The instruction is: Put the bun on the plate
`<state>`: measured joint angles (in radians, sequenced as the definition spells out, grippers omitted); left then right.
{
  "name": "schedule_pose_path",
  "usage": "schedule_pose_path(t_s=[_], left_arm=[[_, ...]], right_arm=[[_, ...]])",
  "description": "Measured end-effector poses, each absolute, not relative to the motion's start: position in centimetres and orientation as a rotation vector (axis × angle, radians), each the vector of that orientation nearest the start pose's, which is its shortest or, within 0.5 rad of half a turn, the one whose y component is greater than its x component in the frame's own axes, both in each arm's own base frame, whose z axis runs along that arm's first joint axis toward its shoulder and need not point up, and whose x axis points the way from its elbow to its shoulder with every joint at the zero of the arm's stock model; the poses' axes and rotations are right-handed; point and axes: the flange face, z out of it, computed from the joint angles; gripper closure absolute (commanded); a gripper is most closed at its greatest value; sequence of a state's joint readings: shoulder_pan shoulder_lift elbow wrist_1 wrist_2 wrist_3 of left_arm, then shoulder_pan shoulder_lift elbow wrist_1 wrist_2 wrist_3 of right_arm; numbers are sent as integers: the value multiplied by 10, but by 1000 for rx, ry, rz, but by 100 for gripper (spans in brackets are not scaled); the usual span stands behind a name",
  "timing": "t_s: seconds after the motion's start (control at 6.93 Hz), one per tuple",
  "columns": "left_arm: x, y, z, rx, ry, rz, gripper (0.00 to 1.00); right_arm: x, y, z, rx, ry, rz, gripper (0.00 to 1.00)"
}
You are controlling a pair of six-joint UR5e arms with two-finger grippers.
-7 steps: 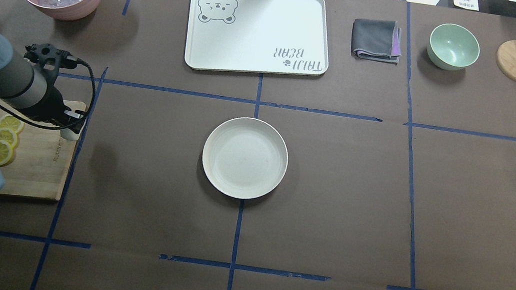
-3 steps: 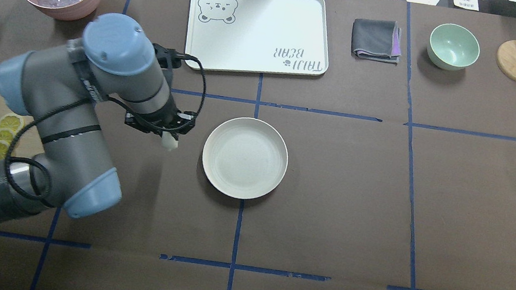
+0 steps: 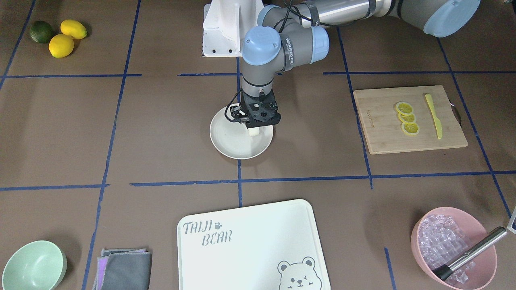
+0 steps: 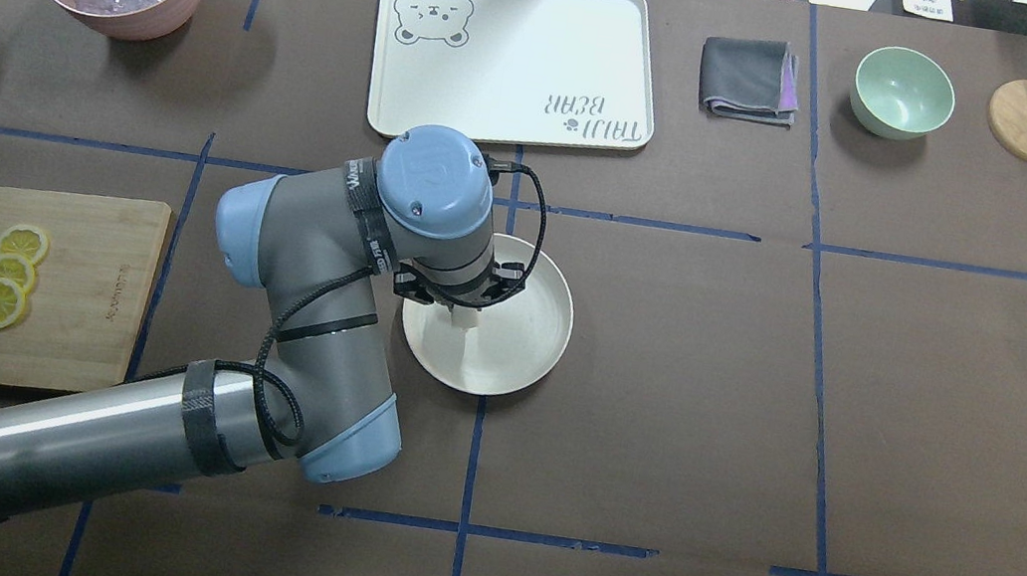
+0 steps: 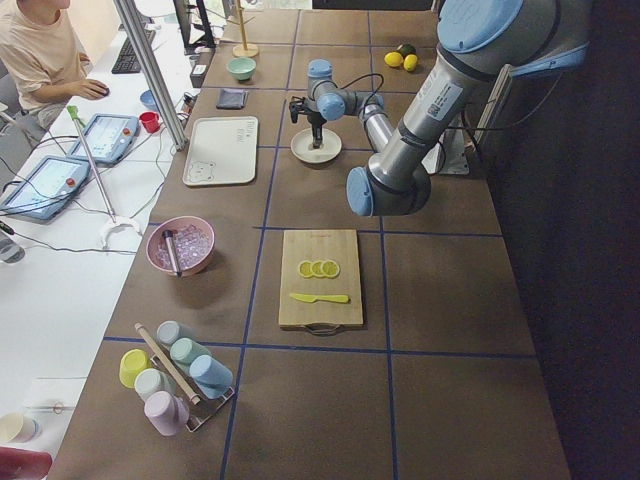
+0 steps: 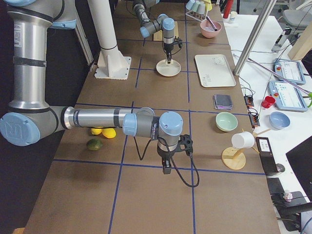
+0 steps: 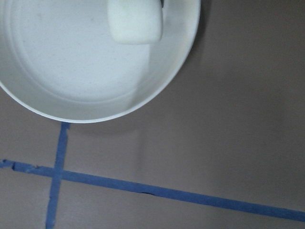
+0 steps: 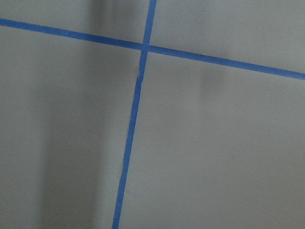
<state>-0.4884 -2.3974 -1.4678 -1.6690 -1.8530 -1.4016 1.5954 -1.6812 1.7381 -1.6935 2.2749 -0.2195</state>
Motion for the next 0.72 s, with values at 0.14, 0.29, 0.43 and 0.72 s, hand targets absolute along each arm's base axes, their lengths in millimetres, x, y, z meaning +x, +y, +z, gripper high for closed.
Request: schedule_pose_path(t_s=[0.14,0.29,0.43,0.72], left_arm=[[621,-437,186,15,861,-175,28],[628,-433,187,18,864,-169,0],[630,-430,186,21,867,-163,0],[620,-429,179,29,886,-140,0]], right_arm=[[80,-437,645,23,-707,-164,0],[80,-437,645,23,-707,-163,0],[80,-437,645,23,-707,-163,0],[80,-438,644,25,-707,-161,0]])
